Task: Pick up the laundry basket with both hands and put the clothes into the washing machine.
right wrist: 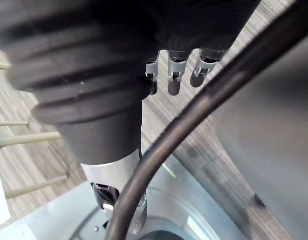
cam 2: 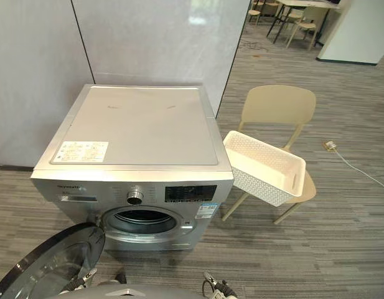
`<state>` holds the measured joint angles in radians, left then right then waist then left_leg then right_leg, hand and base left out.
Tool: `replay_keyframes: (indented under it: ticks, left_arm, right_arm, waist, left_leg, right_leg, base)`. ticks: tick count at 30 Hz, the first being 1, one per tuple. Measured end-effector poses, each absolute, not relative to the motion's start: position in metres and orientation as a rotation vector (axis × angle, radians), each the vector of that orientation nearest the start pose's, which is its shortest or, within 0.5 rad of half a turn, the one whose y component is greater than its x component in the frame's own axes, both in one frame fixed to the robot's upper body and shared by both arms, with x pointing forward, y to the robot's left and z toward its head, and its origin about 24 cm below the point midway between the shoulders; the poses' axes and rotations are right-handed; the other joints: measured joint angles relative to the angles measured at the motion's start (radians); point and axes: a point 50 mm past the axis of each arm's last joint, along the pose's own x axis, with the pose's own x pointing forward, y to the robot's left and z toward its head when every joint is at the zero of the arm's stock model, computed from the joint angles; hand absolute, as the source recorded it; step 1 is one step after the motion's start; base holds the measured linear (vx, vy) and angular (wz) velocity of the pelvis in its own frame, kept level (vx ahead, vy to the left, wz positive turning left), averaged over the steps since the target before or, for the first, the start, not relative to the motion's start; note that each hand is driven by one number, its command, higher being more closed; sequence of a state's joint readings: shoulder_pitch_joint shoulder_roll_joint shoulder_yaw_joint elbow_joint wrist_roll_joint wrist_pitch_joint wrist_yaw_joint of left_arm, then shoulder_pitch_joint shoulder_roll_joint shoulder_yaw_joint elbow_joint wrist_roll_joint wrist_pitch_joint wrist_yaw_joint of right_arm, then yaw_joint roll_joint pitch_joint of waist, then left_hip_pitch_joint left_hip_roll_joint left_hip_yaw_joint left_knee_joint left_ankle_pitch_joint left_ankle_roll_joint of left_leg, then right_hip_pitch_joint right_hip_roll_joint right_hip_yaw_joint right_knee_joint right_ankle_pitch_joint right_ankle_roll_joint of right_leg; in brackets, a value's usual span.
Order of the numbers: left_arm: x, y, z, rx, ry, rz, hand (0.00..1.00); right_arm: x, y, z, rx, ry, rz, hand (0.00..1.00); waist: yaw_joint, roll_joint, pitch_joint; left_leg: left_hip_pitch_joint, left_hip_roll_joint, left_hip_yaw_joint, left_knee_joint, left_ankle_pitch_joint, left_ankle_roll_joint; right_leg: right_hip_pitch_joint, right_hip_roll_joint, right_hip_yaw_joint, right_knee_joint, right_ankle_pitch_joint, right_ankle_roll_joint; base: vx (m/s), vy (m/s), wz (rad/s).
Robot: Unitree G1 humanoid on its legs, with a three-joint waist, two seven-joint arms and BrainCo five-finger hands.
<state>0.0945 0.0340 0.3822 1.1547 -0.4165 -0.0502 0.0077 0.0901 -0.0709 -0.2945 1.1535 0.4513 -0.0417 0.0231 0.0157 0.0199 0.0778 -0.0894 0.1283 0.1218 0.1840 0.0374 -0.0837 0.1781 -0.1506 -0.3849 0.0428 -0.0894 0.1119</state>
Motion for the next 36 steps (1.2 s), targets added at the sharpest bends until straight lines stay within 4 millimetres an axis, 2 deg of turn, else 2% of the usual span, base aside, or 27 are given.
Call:
replay_keyframes:
  ticks: [1,4,6,7,9,10,12,17,21,25,26,28,30,31,33,34,35,36]
  left_arm:
    - [0.060,0.201,-0.171,-0.548,1.082,0.670,0.00]
    - [0.059,0.194,-0.172,-0.592,1.084,0.693,0.00]
    - [0.048,0.192,-0.174,-0.608,1.106,0.723,0.00]
    - [0.039,0.193,-0.174,-0.613,1.120,0.746,0.00]
    - [0.038,0.195,-0.174,-0.608,1.120,0.749,0.00]
    - [0.039,0.196,-0.174,-0.606,1.116,0.751,0.00]
    - [0.041,0.198,-0.173,-0.608,1.106,0.757,0.00]
    - [0.047,0.209,-0.171,-0.545,1.098,0.738,0.00]
    - [0.045,0.218,-0.171,-0.470,1.138,0.697,0.00]
    - [0.042,0.227,-0.170,-0.353,1.194,0.647,0.00]
    - [0.044,0.228,-0.170,-0.350,1.191,0.645,0.00]
    - [0.046,0.227,-0.170,-0.354,1.191,0.641,0.00]
    - [0.046,0.227,-0.170,-0.345,1.197,0.623,0.00]
    - [0.045,0.227,-0.170,-0.335,1.200,0.609,0.00]
    - [0.044,0.227,-0.170,-0.339,1.200,0.594,0.00]
    - [0.041,0.228,-0.170,-0.339,1.203,0.589,0.00]
    - [0.038,0.231,-0.170,-0.337,1.204,0.591,0.00]
    - [0.038,0.231,-0.170,-0.340,1.202,0.591,0.00]
  right_arm:
    - [0.070,-0.213,-0.167,0.476,1.074,-0.578,0.00]
    - [0.078,-0.222,-0.163,0.437,1.049,-0.563,0.00]
    - [0.082,-0.224,-0.161,0.432,1.030,-0.558,0.00]
    - [0.083,-0.222,-0.162,0.422,1.032,-0.540,0.00]
    - [0.084,-0.215,-0.163,0.410,1.046,-0.502,0.00]
    - [0.086,-0.212,-0.162,0.400,1.045,-0.480,0.00]
    - [0.091,-0.209,-0.161,0.398,1.027,-0.459,0.00]
    - [0.088,-0.195,-0.163,0.400,1.046,-0.396,0.00]
    - [0.089,-0.189,-0.164,0.415,1.047,-0.384,0.00]
    - [0.091,-0.189,-0.163,0.426,1.038,-0.380,0.00]
    - [0.086,-0.193,-0.164,0.443,1.040,-0.414,0.00]
    - [0.076,-0.201,-0.166,0.464,1.056,-0.478,0.00]
    - [0.060,-0.207,-0.169,0.490,1.090,-0.547,0.00]
    - [0.051,-0.207,-0.171,0.504,1.115,-0.575,0.00]
    - [0.045,-0.208,-0.171,0.523,1.119,-0.603,0.00]
    - [0.040,-0.206,-0.172,0.530,1.131,-0.609,0.00]
    - [0.036,-0.203,-0.173,0.544,1.147,-0.612,0.00]
    - [0.036,-0.202,-0.173,0.547,1.153,-0.611,0.00]
  waist:
    - [0.003,0.017,0.007]
    - [0.005,0.034,0.024]
    - [0.010,0.040,0.027]
    - [0.008,0.034,0.023]
    - [0.009,0.017,0.012]
    - [0.012,0.006,-0.001]
    - [0.008,-0.006,0.009]
    - [0.008,-0.055,-0.014]
    - [0.001,-0.094,0.001]
    - [-0.025,-0.104,0.018]
    - [-0.027,-0.106,0.021]
    - [-0.024,-0.089,0.032]
    - [-0.023,-0.086,0.033]
    - [-0.024,-0.085,0.034]
    - [-0.021,-0.086,0.032]
    - [-0.021,-0.095,0.013]
    - [-0.018,-0.106,-0.005]
    - [-0.012,-0.111,-0.017]
  left_leg:
    - [-0.008,0.000,-0.001,0.008,-0.001,0.002]
    - [-0.007,-0.007,0.018,-0.017,-0.002,0.022]
    - [-0.020,-0.011,0.040,0.043,-0.043,0.040]
    - [-0.012,-0.019,0.049,0.030,-0.046,0.038]
    - [0.013,-0.050,0.058,-0.082,-0.005,0.049]
    - [0.048,-0.067,0.071,-0.193,0.050,0.053]
    - [0.069,-0.076,0.076,-0.273,0.095,0.052]
    - [0.076,-0.079,0.089,-0.273,0.079,0.045]
    - [0.106,-0.072,0.134,-0.272,0.049,0.033]
    - [0.149,-0.045,0.168,-0.272,0.030,0.021]
    - [0.152,-0.042,0.171,-0.272,0.027,0.022]
    - [0.157,-0.037,0.172,-0.272,0.023,0.028]
    - [0.162,-0.039,0.171,-0.273,0.024,0.038]
    - [0.168,-0.041,0.173,-0.272,0.033,0.050]
    - [0.175,-0.046,0.178,-0.272,0.032,0.046]
    - [0.173,-0.048,0.177,-0.272,0.024,0.027]
    - [0.164,-0.044,0.176,-0.272,0.026,0.014]
    - [0.153,-0.041,0.178,-0.272,0.030,0.005]
  right_leg:
    - [-0.002,-0.002,-0.013,0.011,-0.013,-0.002]
    - [-0.011,-0.021,-0.040,0.023,-0.020,-0.006]
    - [-0.009,-0.034,-0.038,0.037,-0.027,0.006]
    - [-0.008,-0.037,-0.031,0.040,-0.031,0.012]
    - [-0.031,-0.046,-0.001,0.022,-0.028,0.005]
    - [-0.049,-0.047,0.018,0.014,-0.023,-0.003]
    - [-0.063,-0.047,0.018,0.011,-0.013,-0.018]
    - [-0.063,-0.051,0.040,0.006,-0.016,-0.015]
    - [-0.124,-0.056,0.123,0.115,-0.048,-0.038]
    - [-0.201,-0.053,0.153,0.285,-0.042,-0.036]
    - [-0.213,-0.056,0.146,0.308,-0.035,-0.048]
    - [-0.217,-0.067,0.130,0.324,-0.022,-0.067]
    - [-0.218,-0.092,0.124,0.350,-0.027,-0.080]
    - [-0.226,-0.109,0.122,0.393,-0.053,-0.104]
    - [-0.234,-0.149,0.126,0.441,-0.069,-0.111]
    - [-0.235,-0.165,0.160,0.424,-0.045,-0.086]
    - [-0.228,-0.150,0.196,0.376,-0.057,0.010]
    - [-0.224,-0.142,0.193,0.344,-0.074,0.035]
  base:
    - [-0.08,-0.012,0.36]
    - [-0.07,0.038,0.22]
    - [-0.02,0.074,-0.06]
    - [0.02,0.063,-0.08]
    - [0.02,0.047,0.00]
    - [0.00,0.032,0.00]
    - [0.00,0.024,0.01]
    - [0.05,-0.004,-0.07]
    - [0.06,-0.011,-0.50]
    - [0.05,-0.023,-0.49]
    - [0.02,0.007,-0.06]
    - [0.03,0.018,0.01]
    - [0.02,0.008,0.14]
    - [0.01,-0.014,0.13]
    - [-0.02,-0.042,0.02]
    - [-0.04,-0.086,0.00]
    - [-0.04,-0.189,-0.03]
    - [0.01,-0.257,-0.19]
